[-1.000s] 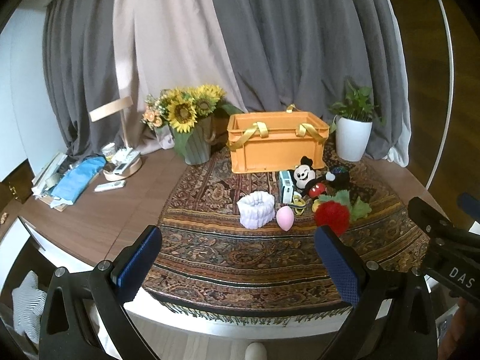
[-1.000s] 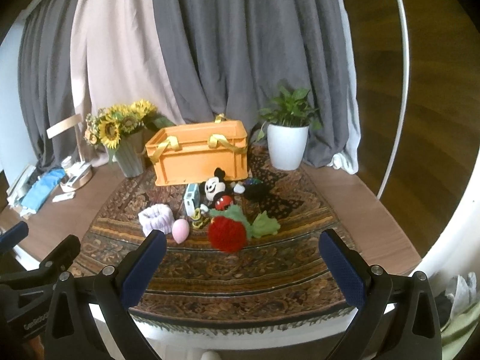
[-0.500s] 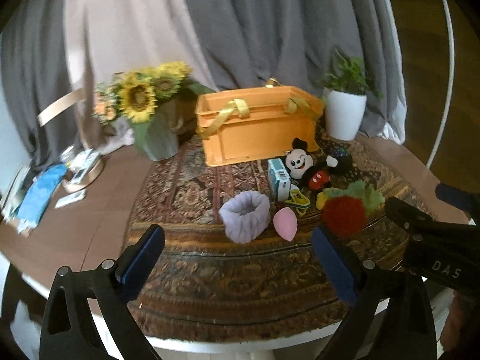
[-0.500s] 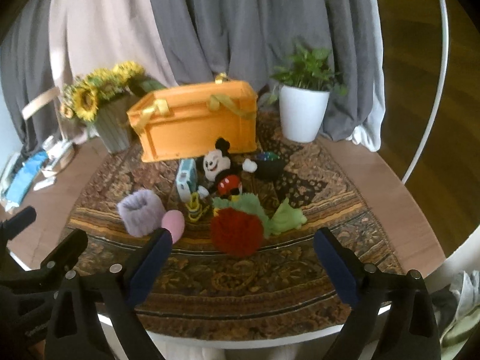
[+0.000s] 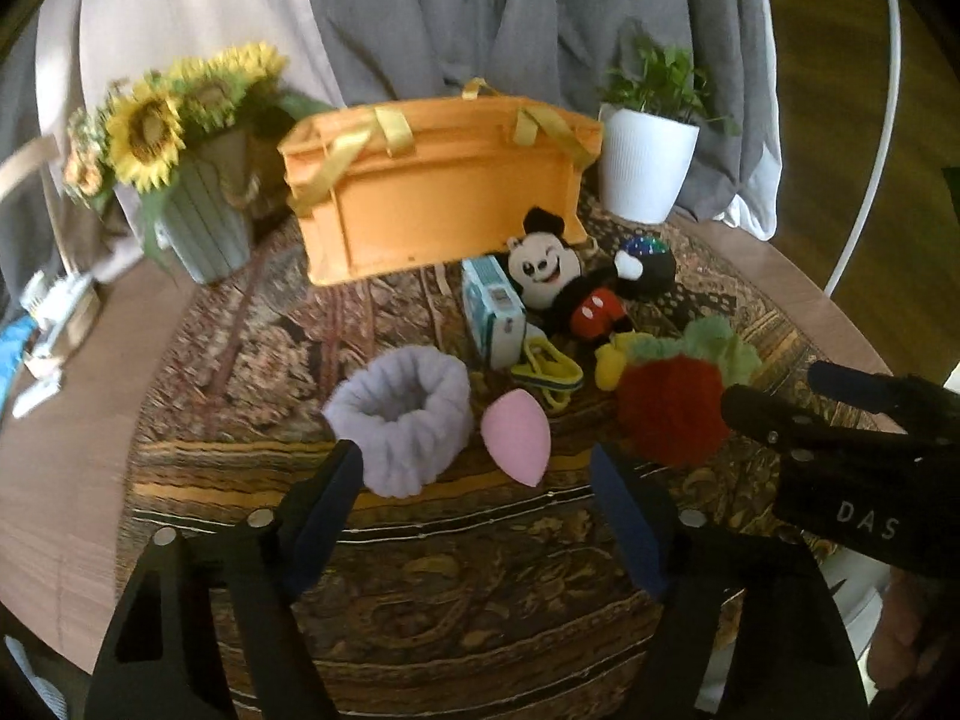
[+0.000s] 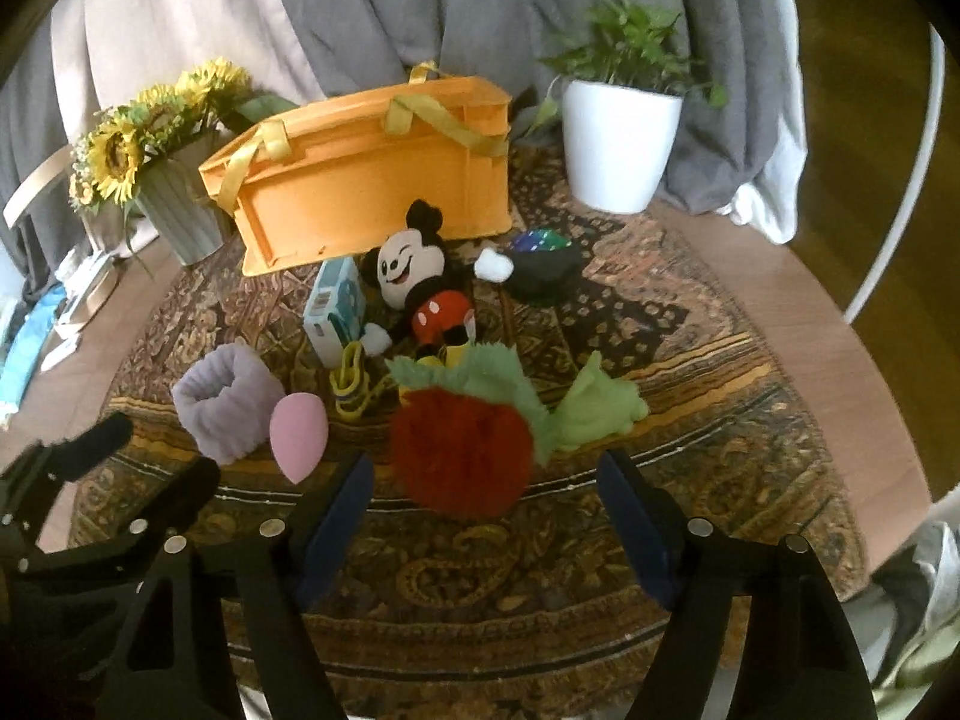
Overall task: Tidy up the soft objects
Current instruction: 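Grasp the pink makeup sponge with the left tool while the right tool grasps the red fluffy strawberry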
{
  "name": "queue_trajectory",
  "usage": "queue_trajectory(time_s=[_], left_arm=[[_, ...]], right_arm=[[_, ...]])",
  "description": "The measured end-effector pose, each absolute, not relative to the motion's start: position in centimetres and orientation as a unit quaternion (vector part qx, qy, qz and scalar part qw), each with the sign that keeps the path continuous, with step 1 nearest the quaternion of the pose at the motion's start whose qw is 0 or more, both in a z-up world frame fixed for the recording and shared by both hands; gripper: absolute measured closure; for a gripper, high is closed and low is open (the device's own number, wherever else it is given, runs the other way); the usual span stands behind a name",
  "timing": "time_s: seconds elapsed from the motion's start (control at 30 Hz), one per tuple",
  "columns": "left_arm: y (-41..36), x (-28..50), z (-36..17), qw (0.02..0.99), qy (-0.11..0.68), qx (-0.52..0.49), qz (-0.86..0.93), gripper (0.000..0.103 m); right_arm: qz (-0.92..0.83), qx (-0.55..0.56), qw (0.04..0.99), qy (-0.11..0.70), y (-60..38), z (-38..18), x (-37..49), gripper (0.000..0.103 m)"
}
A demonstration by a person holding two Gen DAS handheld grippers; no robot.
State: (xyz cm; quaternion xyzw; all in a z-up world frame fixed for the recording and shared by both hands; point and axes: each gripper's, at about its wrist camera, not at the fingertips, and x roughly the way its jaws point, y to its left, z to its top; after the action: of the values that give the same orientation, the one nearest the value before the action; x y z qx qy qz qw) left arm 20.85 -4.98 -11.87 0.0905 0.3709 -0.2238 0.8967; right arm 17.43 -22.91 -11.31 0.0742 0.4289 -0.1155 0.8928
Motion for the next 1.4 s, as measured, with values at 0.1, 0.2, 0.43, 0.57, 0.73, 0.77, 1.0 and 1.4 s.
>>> queue_trajectory(time_s=[0.1,0.2,0.43,0.57,0.73,0.77,1.0,1.4], left_arm=[[-5.7,21.6,-12.9,0.891,0.386,0.077,-0.226,0.039],[-6.4,22.2,-14.0,0.884,0.408,0.061,-0.22,0.043],[-8.1,23.0,-16.2,0.873,0.436,0.04,-0.216,0.051],[-8.9,23.9,-17.2,0.869,0.449,0.031,-0.206,0.052],[-9.5,24.8,-18.1,0.866,0.46,0.026,-0.193,0.057],[-9.5,25.0,-18.2,0.866,0.461,0.025,-0.192,0.057],[-9.7,26.1,-19.1,0.862,0.473,0.015,-0.178,0.06],[-10.5,26.5,-19.2,0.867,0.464,0.03,-0.178,0.067]], right_arm=[[-0.095,0.082,0.887,0.444,-23.5,-12.4,18.5,0.033],[-0.082,0.093,0.882,0.454,-24.3,-13.6,19.0,0.034],[-0.053,0.104,0.876,0.467,-25.5,-15.6,20.1,0.037],[-0.035,0.11,0.875,0.47,-25.7,-16.2,20.7,0.04],[-0.018,0.118,0.872,0.475,-26.0,-16.9,21.7,0.04],[-0.015,0.121,0.871,0.476,-26.1,-17.1,21.9,0.04],[-0.003,0.13,0.867,0.481,-26.4,-17.8,23.0,0.043],[0.024,0.115,0.871,0.477,-25.7,-17.5,23.2,0.062]])
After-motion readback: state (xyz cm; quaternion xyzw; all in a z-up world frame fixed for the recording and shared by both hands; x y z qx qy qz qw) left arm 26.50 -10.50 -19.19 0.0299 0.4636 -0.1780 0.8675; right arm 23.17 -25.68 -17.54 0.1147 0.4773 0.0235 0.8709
